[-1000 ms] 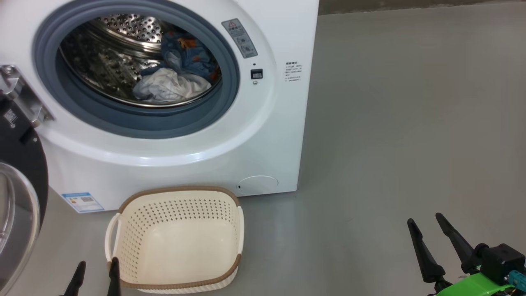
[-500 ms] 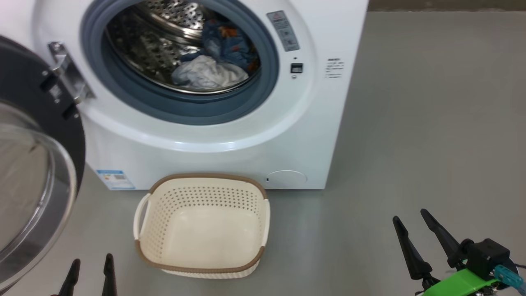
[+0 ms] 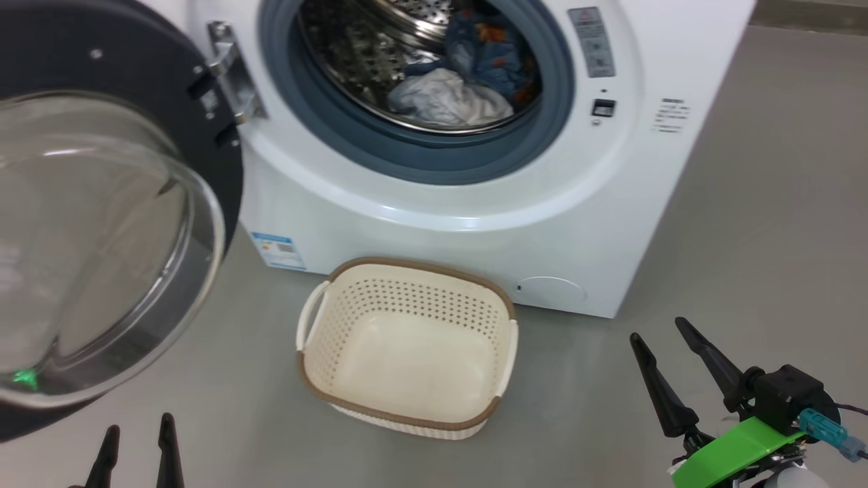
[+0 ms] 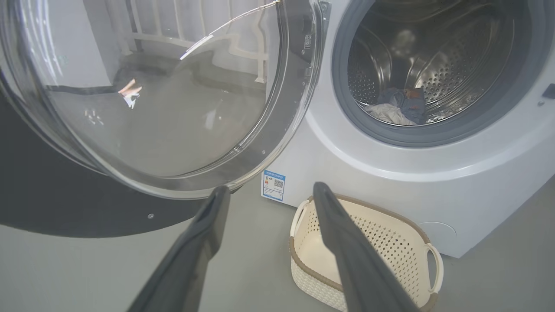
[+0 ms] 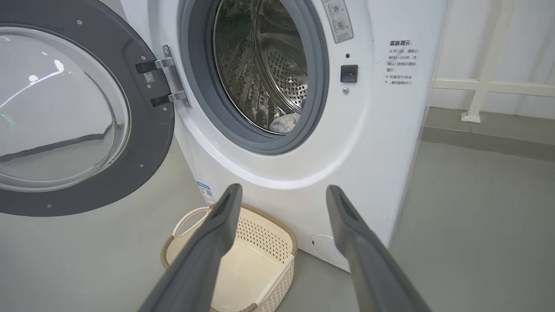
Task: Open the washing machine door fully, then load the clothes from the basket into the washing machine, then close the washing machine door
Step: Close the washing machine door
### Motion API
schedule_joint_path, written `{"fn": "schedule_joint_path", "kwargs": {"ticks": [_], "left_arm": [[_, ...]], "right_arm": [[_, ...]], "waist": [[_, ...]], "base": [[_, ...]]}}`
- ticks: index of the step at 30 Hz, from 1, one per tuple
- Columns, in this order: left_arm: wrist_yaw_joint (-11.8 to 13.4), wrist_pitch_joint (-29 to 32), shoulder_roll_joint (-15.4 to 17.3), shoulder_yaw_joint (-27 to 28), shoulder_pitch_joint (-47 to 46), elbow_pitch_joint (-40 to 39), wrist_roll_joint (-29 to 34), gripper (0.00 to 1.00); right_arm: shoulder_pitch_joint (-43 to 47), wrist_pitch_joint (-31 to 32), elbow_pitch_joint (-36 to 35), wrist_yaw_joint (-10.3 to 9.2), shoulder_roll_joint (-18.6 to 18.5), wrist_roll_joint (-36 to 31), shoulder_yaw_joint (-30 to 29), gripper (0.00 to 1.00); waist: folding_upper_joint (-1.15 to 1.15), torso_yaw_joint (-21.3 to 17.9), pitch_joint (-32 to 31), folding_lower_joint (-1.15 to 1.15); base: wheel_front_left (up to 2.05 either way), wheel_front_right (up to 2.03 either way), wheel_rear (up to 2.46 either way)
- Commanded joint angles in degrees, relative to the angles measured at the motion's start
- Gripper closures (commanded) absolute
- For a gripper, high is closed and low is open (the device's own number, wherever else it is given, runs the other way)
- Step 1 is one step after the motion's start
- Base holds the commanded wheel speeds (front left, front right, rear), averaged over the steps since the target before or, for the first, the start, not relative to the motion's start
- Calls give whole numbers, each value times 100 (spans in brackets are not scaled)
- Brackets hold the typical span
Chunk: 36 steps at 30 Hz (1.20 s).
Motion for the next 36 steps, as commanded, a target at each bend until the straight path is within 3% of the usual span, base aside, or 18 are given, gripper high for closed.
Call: {"fn": "schedule_joint_path", "kwargs": {"ticks": [1,15,30,31,32,34,35,36], "left_arm": [[-14,-36,51,212,-232,-156,-59,0],[140,-36,47,110,-203,-152,-432,0],[262,-36,47,29,-85,-370,-713,0],[253,-36,47,70,-99,-407,-753,5],[238,-36,47,125,-117,-439,-764,40],[197,-36,47,259,-168,-529,-823,63],[178,-36,47,349,-203,-604,-844,87],[156,-36,47,455,-242,-687,-843,100]], "right_arm": [[-137,-27,-105,16,-98,45,138,0],[-315,-27,-23,16,-198,85,337,0],[-263,-27,18,16,-171,130,438,0],[-255,-27,16,16,-161,133,444,0],[-246,-27,14,16,-149,133,449,0],[-226,-27,15,16,-118,139,452,0],[-215,-27,15,16,-101,141,449,0],[-209,-27,13,16,-87,140,452,0]], "waist": [[0,320,63,0],[0,1169,118,0],[0,1418,12,0],[0,1409,14,0],[0,1395,15,0],[0,1358,17,0],[0,1337,21,0],[0,1308,31,0]], "base": [[0,0,0],[0,0,0],[0,0,0],[0,0,0],[0,0,0],[0,0,0],[0,0,0],[0,0,0]]}}
